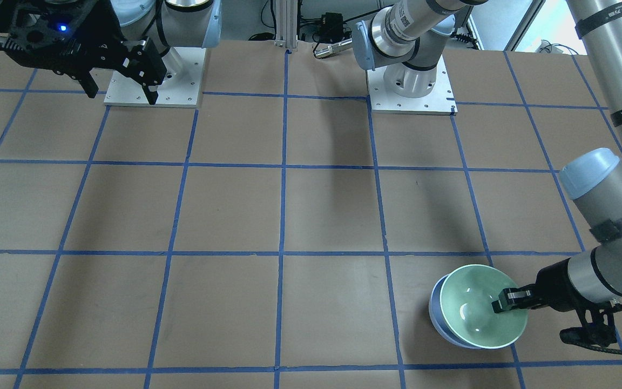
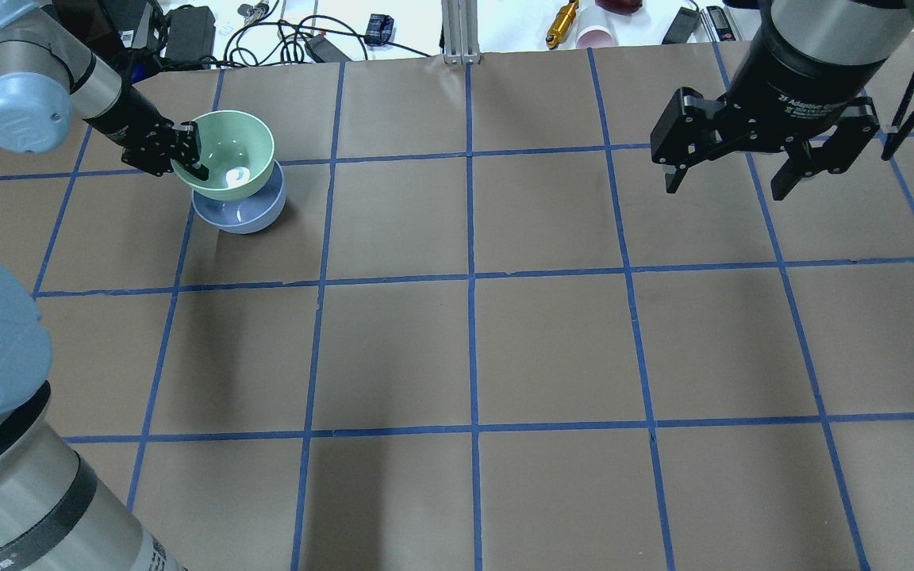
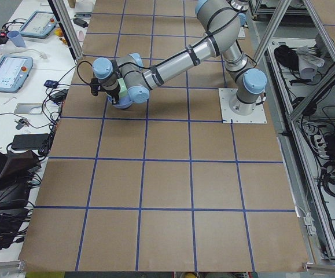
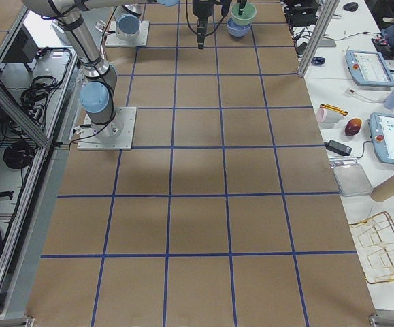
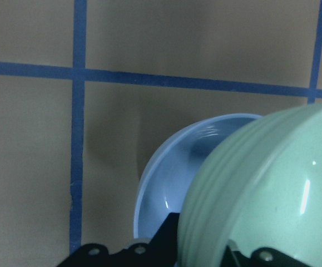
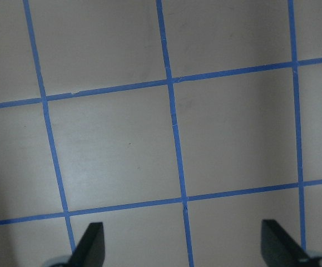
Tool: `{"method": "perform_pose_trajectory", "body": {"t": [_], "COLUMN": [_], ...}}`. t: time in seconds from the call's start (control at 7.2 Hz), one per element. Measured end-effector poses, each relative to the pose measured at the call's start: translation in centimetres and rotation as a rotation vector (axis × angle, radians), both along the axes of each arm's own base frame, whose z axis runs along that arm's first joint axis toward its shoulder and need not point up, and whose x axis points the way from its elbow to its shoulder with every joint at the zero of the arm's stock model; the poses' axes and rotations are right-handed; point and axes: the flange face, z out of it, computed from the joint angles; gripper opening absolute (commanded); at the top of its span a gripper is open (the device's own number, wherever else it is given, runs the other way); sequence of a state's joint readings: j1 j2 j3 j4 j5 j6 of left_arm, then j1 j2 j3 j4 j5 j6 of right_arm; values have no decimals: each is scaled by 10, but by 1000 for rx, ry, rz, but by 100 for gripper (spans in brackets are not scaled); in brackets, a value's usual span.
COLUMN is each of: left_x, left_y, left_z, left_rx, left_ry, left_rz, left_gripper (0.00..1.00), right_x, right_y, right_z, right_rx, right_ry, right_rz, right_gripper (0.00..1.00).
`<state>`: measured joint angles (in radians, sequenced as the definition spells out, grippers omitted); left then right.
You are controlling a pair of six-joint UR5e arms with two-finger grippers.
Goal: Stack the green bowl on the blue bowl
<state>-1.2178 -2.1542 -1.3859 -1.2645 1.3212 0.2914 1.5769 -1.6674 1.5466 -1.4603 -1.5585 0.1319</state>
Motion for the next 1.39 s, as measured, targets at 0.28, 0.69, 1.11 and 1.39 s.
{"method": "perform_pose_trajectory", "body": {"t": [0.28, 0.69, 1.11, 1.39], "left_x": [2, 1, -31, -85], "left_y": [3, 6, 20, 40], "left_z": [-2, 11, 78, 130], "left_rx": [9, 2, -20, -35], "left_ry": [-13, -21, -63, -171], "left_rz": [-8, -4, -17, -59], "left_gripper": [91, 92, 98, 100], "right_x": [0, 0, 0, 0], "right_y": [0, 0, 0, 0], "right_z": [0, 0, 0, 0], "right_rx": [0, 0, 2, 1], "right_ry": [0, 0, 0, 0], "right_rz": [0, 0, 0, 0], "right_gripper": [100, 100, 100, 100]}}
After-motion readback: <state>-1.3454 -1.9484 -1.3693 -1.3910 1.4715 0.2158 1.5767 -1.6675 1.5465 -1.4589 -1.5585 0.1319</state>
